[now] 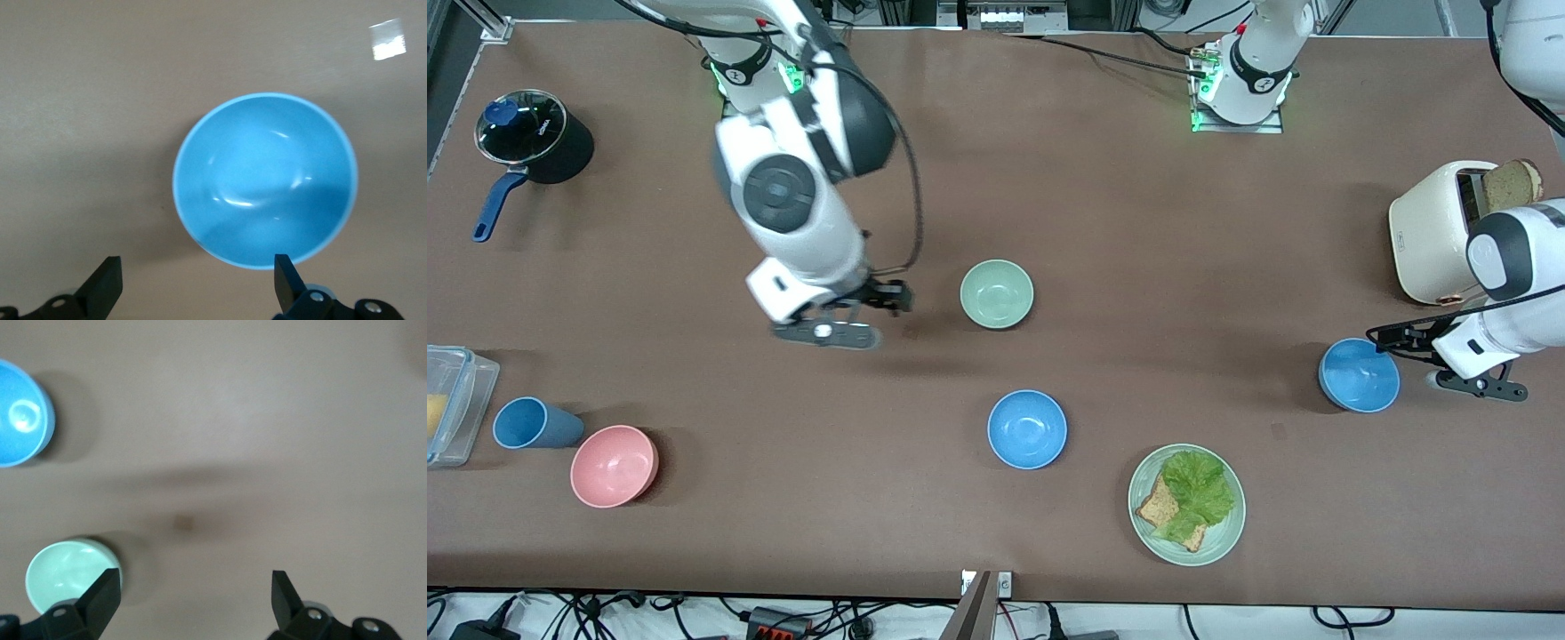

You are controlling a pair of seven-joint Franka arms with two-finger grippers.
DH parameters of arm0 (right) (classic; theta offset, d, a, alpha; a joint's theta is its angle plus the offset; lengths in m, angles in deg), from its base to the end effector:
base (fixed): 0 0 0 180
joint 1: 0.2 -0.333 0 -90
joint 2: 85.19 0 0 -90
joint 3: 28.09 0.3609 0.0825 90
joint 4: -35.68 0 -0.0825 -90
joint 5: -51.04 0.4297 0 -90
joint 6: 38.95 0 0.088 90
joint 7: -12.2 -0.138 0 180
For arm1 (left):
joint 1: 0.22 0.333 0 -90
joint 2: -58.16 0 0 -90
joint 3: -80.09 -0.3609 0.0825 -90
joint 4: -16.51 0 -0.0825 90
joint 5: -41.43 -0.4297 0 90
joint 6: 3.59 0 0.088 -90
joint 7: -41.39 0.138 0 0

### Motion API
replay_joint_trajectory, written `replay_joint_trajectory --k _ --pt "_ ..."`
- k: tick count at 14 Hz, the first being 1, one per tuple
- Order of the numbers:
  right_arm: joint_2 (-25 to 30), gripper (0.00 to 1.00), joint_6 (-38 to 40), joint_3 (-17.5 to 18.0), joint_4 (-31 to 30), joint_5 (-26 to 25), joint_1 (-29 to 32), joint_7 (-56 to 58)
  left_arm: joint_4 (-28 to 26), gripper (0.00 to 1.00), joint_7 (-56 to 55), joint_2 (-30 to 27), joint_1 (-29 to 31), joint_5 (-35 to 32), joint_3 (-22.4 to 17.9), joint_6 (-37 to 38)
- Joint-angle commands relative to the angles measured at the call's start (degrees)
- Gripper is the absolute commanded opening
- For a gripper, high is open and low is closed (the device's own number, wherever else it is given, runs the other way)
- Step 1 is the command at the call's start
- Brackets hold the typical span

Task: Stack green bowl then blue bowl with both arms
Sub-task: 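Release the green bowl with the right gripper while the left gripper reaches the blue bowl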

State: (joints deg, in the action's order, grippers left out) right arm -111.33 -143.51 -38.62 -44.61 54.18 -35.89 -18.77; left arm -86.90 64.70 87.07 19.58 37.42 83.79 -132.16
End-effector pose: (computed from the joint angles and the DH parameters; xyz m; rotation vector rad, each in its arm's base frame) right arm 0.6675 0.3453 0.4418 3.1013 -0.1528 -0.0139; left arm 0.6697 0.1999 0.2379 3.1283 -0.2574 -0.1060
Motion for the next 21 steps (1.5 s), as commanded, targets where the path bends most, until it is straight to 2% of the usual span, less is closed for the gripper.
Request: replay_joint_trajectory --k 1,3,6,7,9,12,15,17,21 --pt "2.58 1.00 0.50 -2.02 -1.36 -0.42 2.63 6.52 4.61 1.00 1.47 3.86 1.38 -0.21 1.13 -0.01" --pt "3.46 1.00 0.68 -2.21 -1.36 -0.15 5.97 8.64 4.89 1.00 1.56 4.66 1.38 0.75 1.13 -0.01" --pt "4.70 1.00 2.34 -2.03 -1.36 -0.06 11.50 14.69 4.89 0.90 1.56 5.54 1.38 1.11 1.13 -1.23" --pt "5.66 1.00 2.44 -1.42 -1.36 -0.67 13.00 18.63 4.89 0.90 1.56 5.80 1.38 1.37 1.13 -1.85" --pt "7.06 1.00 2.52 -0.63 -1.36 -0.15 18.52 19.63 4.89 0.90 1.47 6.24 1.21 1.46 1.13 -2.03" --pt "9.70 1.00 3.66 6.12 -1.36 -0.68 28.72 20.77 4.28 0.91 1.47 6.95 1.29 1.46 1.13 -4.31" --pt "12.07 1.00 5.69 8.69 -1.18 -0.77 35.41 27.96 4.45 0.98 1.12 7.12 0.77 1.46 1.13 -4.31" --pt "12.17 1.00 7.61 8.69 -0.05 -0.77 37.96 33.15 4.45 1.00 0.86 7.56 0.68 1.46 1.13 -4.31" --pt "13.40 1.00 10.17 7.82 0.14 -1.47 36.49 33.70 4.80 1.00 1.29 8.18 0.94 1.46 1.13 -4.31"
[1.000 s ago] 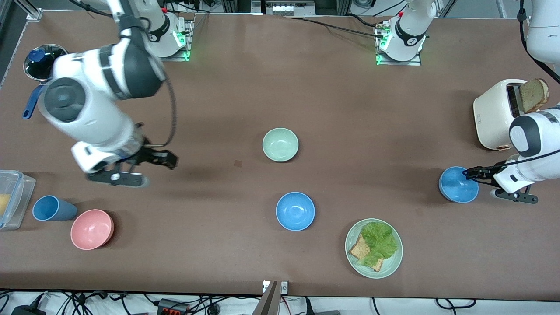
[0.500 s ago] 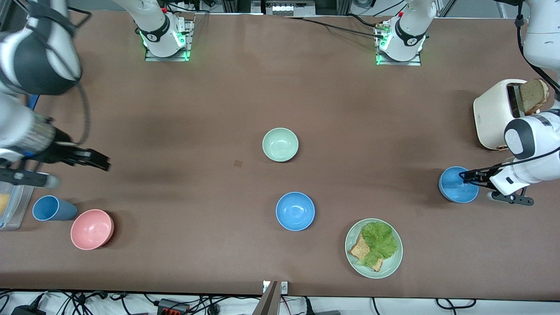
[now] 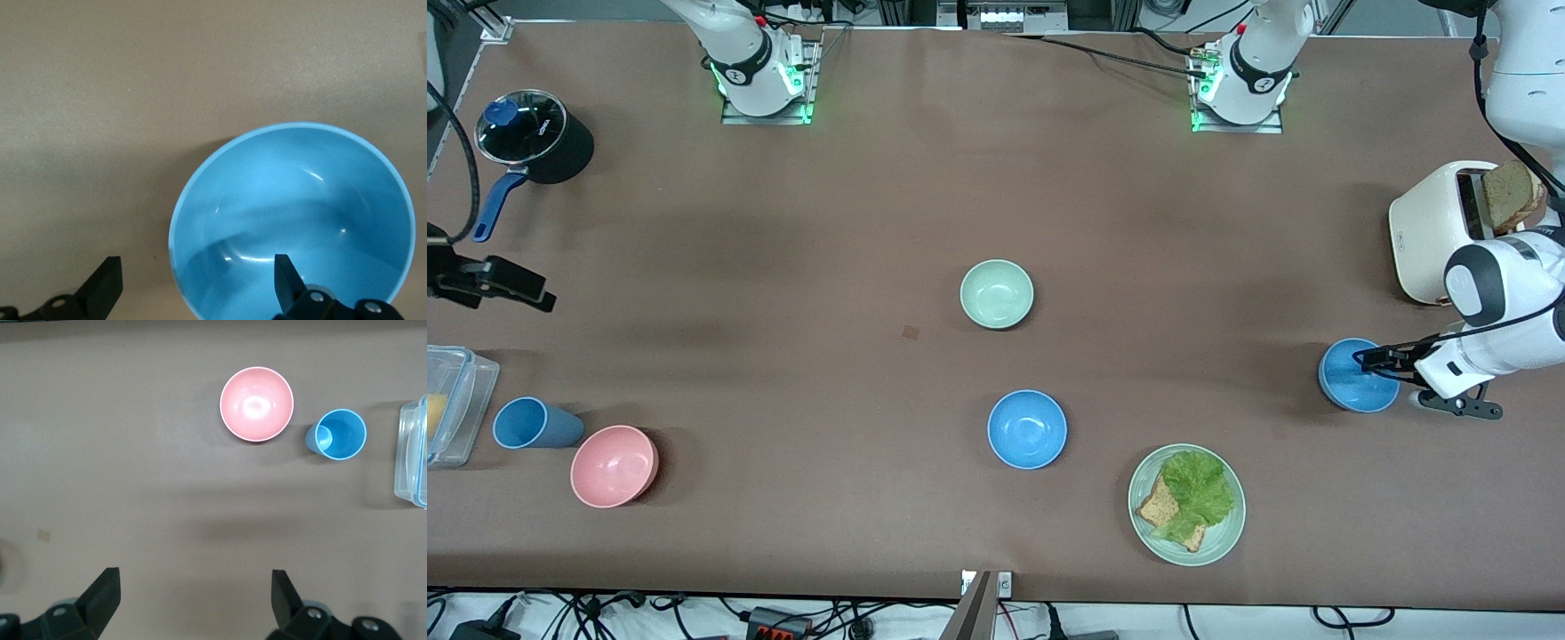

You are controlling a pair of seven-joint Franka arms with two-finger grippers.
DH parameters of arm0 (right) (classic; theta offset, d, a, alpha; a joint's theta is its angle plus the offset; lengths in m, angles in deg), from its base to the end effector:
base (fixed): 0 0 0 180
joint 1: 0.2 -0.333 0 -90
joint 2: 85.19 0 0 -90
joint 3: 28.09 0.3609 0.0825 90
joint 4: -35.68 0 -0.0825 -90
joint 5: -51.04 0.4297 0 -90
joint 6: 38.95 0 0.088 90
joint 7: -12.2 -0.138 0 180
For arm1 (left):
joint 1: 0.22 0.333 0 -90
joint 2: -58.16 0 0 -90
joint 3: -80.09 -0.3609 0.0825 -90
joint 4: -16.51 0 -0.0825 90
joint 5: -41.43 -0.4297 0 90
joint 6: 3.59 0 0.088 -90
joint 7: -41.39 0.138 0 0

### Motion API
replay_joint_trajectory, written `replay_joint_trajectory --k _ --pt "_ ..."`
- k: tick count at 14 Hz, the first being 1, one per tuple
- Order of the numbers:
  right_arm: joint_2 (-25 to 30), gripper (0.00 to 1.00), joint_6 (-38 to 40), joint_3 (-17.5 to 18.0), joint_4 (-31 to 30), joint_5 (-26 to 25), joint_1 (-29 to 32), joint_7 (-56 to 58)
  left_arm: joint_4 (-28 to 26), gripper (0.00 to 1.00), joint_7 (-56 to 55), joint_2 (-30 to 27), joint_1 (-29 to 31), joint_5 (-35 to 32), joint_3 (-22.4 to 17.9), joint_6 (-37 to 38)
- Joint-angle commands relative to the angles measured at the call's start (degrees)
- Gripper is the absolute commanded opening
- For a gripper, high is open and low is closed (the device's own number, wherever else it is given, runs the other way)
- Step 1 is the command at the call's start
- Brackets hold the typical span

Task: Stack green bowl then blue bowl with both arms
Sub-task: 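Grasp the blue bowl rim with the left gripper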

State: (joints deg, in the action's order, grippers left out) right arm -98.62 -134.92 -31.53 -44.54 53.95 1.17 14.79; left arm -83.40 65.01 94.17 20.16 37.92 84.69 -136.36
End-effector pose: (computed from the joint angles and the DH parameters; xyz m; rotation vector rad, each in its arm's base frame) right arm 0.6901 -0.0469 0.5859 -3.1062 0.0638 -0.0671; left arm 0.6889 0.2014 0.1837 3.1089 -0.2580 -0.0750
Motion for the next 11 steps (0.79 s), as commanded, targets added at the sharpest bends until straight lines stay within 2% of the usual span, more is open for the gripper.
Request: replay_joint_trajectory --k 1,3,5,8,11 --pt "0.69 1.00 1.58 -0.67 -0.02 -1.60 -2.06 0.05 1.39 0.97 1.08 1.08 0.54 0.96 0.23 -0.12" --pt "1.04 1.00 0.96 -1.74 -0.81 -1.77 -3.39 0.05 1.39 0.94 1.08 1.17 0.63 0.96 0.23 -0.12" --pt "1.48 1.00 0.87 -1.04 -1.43 -1.95 -2.60 0.14 1.39 0.76 1.25 1.17 1.06 0.96 0.23 -0.12" --pt "2.27 1.00 1.31 -0.95 -1.69 -2.65 -2.77 -0.04 1.39 0.63 1.25 1.08 0.98 0.87 0.23 -0.03" --pt "6.91 1.00 -0.52 -1.04 -9.31 -2.74 -2.86 -0.04 1.56 0.32 8.16 1.08 0.89 0.87 0.23 0.06"
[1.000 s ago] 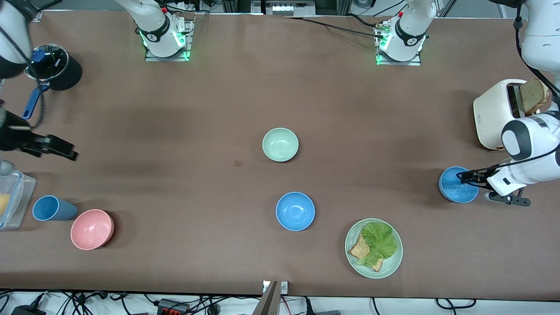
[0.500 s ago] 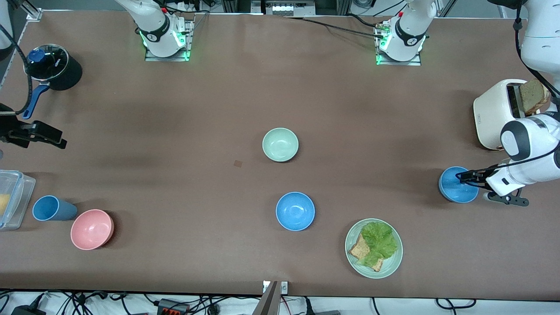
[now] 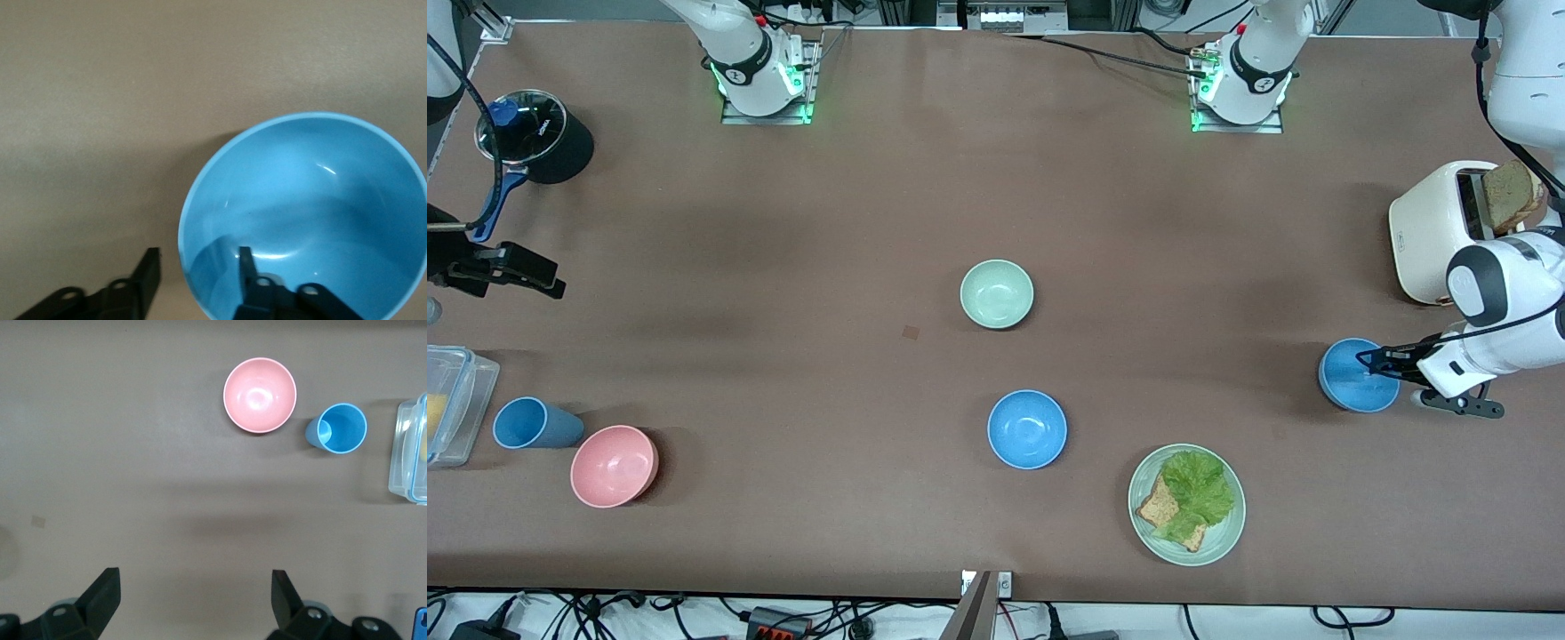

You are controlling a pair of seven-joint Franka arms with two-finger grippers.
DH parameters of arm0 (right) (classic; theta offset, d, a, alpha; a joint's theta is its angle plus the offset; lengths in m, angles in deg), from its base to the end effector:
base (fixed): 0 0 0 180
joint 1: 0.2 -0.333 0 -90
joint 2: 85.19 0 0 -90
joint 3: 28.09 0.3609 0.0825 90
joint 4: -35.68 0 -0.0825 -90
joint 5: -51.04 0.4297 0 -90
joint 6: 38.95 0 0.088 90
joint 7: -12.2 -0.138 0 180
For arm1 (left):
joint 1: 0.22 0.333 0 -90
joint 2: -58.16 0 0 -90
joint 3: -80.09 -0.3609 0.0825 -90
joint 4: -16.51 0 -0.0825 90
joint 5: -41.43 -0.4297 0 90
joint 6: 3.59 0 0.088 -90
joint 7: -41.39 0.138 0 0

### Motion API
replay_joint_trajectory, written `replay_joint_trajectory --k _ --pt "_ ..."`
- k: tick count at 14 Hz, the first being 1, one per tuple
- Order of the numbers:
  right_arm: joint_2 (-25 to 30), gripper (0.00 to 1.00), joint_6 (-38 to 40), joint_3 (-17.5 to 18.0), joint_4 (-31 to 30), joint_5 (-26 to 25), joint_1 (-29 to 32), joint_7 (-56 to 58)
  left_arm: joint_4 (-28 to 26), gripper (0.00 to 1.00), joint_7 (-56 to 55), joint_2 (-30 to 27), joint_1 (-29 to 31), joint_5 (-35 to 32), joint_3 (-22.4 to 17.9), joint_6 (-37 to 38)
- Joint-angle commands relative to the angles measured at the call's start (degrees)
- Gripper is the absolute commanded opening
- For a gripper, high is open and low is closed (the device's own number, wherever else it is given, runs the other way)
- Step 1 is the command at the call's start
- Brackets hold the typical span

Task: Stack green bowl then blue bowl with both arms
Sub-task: 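Grasp the blue bowl rim with the left gripper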

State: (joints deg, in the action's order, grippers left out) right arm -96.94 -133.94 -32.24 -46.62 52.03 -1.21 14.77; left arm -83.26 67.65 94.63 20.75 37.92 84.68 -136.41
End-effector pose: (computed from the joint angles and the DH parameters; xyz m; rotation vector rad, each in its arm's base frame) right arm 0.6782 -0.0302 0.5853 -3.1398 0.0152 -0.0268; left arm 0.6866 0.2085 0.1791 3.1001 -0.3128 -0.0804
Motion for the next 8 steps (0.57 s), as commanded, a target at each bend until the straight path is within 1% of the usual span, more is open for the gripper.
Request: replay_joint_trajectory --k 1,2,3,4,6,7,8 --pt "7.59 1.00 -3.94 -0.41 -11.18 -0.82 -0.48 -0.02 1.43 0.23 6.77 0.62 0.38 0.96 0.24 0.11" --pt "9.36 1.00 -5.97 -0.41 -14.00 -0.91 -0.48 0.07 1.43 0.13 6.70 0.62 0.38 0.96 0.32 0.11" --pt "10.16 1.00 -6.60 -0.41 -15.59 -0.91 -0.56 0.07 1.43 0.08 6.70 0.54 0.38 0.96 0.32 0.19" --pt "10.25 1.00 -6.60 -0.24 -15.87 -1.26 -0.74 0.07 1.43 0.05 6.78 0.36 0.38 1.05 0.32 0.54" --pt "10.25 1.00 -7.30 -0.15 -15.87 -2.58 -1.00 -0.02 1.34 0.00 6.96 0.10 0.56 1.05 1.19 1.77" --pt "10.25 1.00 -7.39 -0.15 -16.05 -2.67 -1.35 -0.10 1.43 0.00 7.05 -0.08 0.65 1.05 2.33 3.78" --pt "10.34 1.00 -7.57 -0.15 -16.75 -2.67 -1.53 -0.10 1.43 0.00 6.96 -0.60 0.56 1.05 2.61 4.84"
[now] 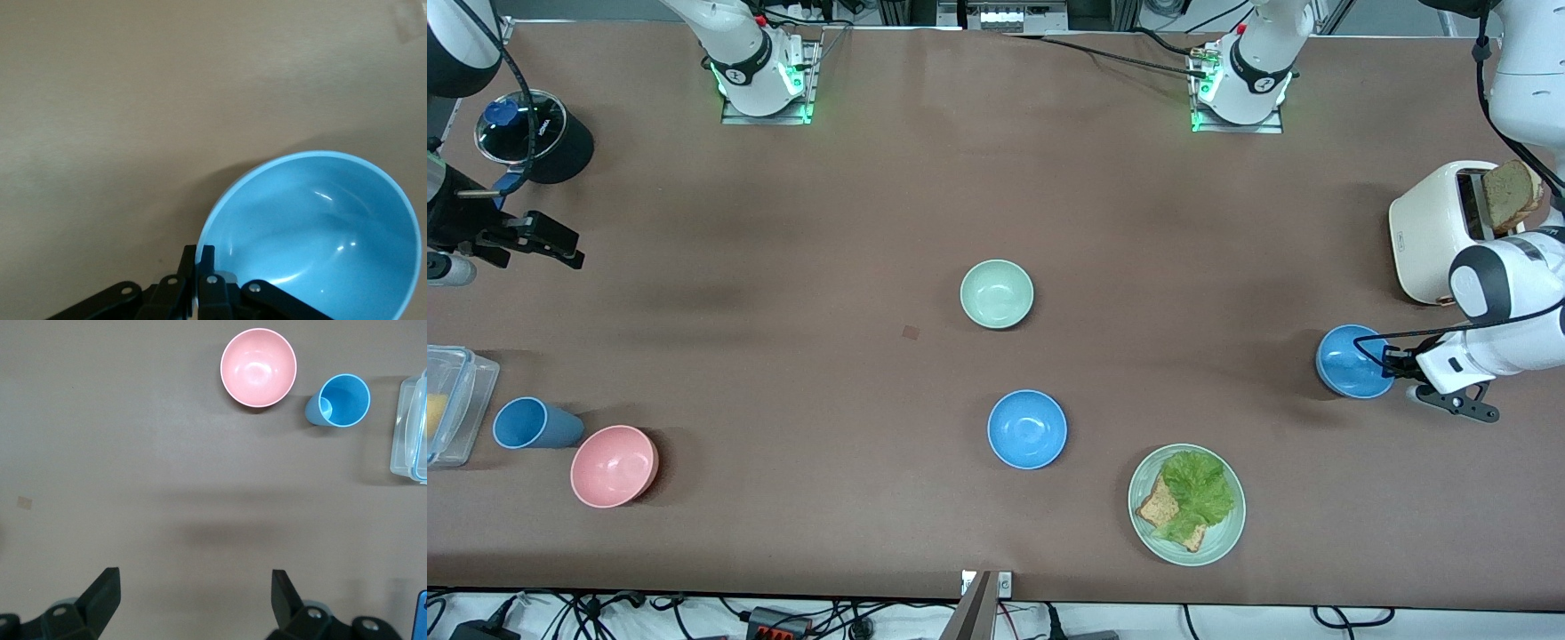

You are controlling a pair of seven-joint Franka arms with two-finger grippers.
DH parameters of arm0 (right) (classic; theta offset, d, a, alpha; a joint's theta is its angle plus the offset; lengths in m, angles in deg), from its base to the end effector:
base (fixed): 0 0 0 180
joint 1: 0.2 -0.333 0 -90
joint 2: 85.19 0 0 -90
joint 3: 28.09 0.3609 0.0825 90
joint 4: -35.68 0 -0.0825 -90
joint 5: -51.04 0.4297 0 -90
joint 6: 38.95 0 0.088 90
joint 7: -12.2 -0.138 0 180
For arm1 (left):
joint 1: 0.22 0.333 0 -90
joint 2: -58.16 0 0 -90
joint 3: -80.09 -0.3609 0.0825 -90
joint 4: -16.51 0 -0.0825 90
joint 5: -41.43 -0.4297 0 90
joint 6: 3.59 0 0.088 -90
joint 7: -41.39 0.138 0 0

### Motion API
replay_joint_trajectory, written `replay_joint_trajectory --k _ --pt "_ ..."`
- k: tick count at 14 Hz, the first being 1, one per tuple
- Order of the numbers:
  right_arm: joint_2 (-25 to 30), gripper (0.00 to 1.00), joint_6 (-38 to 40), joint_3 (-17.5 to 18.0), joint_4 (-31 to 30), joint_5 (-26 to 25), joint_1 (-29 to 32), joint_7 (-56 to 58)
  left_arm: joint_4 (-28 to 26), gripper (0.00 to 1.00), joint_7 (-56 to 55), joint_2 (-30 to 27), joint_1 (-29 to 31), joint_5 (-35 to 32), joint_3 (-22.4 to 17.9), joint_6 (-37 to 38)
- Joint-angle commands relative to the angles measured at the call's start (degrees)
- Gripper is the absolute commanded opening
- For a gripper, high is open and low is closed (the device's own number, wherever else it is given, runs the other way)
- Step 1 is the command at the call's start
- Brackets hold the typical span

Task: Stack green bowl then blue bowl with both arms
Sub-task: 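Grasp the blue bowl rim with the left gripper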

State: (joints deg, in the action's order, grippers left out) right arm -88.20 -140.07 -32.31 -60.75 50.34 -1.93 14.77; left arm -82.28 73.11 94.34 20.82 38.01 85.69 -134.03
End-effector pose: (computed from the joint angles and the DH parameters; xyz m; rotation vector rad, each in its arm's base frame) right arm 0.6301 -0.0279 0.5647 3.1241 0.0058 0.0449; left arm 0.6911 0.1991 0.1875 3.0600 -0.4751 -0.0982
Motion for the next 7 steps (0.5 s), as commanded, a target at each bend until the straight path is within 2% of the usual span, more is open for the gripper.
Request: replay_joint_trajectory --k 1,5,7 --pt "2.04 1.00 -1.53 -0.09 -3.24 -0.97 -0.73 -0.19 0.44 0.00 1.42 -0.67 0.50 1.48 1.95 3.61" --pt "2.05 1.00 -1.27 -0.18 -3.60 -0.97 -0.64 0.59 0.35 0.00 1.59 -2.34 0.59 5.18 2.65 6.86" --pt "2.04 1.00 -1.10 -0.18 -3.42 -0.97 -0.64 0.86 0.44 0.00 1.07 -5.05 0.67 6.40 5.54 12.47"
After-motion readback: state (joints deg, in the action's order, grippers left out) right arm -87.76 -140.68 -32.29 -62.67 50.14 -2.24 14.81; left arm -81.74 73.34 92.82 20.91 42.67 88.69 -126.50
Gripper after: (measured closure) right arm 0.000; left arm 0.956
